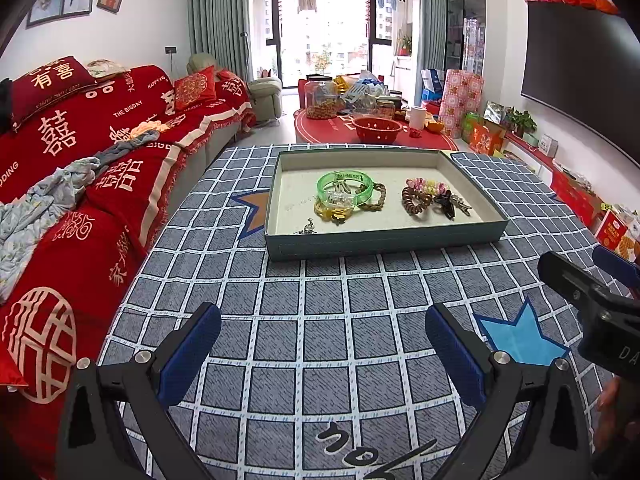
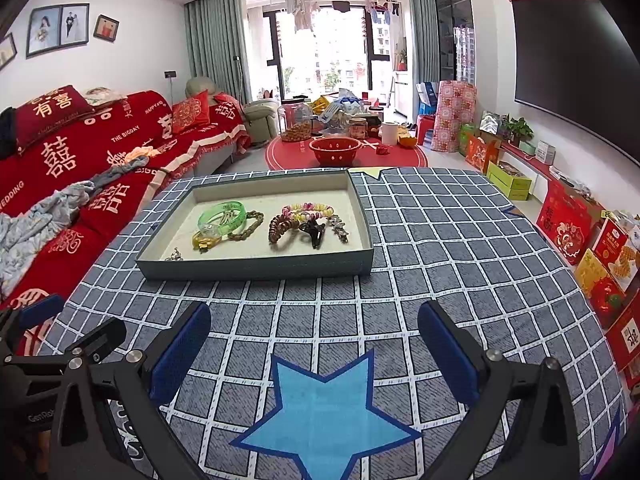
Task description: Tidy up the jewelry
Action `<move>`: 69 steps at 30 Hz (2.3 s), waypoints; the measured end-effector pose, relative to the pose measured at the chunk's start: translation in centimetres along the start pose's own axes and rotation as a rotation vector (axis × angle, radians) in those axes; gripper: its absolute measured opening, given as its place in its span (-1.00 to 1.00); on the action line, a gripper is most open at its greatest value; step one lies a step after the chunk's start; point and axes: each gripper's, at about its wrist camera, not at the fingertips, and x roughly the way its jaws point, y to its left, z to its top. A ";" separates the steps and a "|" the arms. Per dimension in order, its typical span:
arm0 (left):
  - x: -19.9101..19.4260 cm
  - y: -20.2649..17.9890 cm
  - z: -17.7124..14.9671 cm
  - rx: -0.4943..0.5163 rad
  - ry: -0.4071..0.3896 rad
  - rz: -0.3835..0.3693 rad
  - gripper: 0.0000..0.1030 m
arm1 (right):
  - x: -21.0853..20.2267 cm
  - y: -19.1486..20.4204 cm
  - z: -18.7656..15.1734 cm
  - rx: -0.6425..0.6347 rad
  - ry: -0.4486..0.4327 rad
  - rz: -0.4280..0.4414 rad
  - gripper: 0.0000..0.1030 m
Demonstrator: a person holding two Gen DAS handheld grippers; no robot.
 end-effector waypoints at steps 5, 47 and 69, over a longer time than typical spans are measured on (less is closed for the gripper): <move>-0.4 0.0 -0.3 0.003 -0.001 0.005 1.00 | -0.2 0.5 -0.2 -0.012 -0.002 -0.002 0.99; -1.5 -0.3 -0.7 0.005 -0.019 0.015 1.00 | -0.8 0.8 -0.6 0.000 -0.003 0.005 0.99; -1.4 0.8 -0.6 -0.005 -0.013 0.026 1.00 | -1.0 0.8 -0.6 0.004 -0.004 0.005 0.99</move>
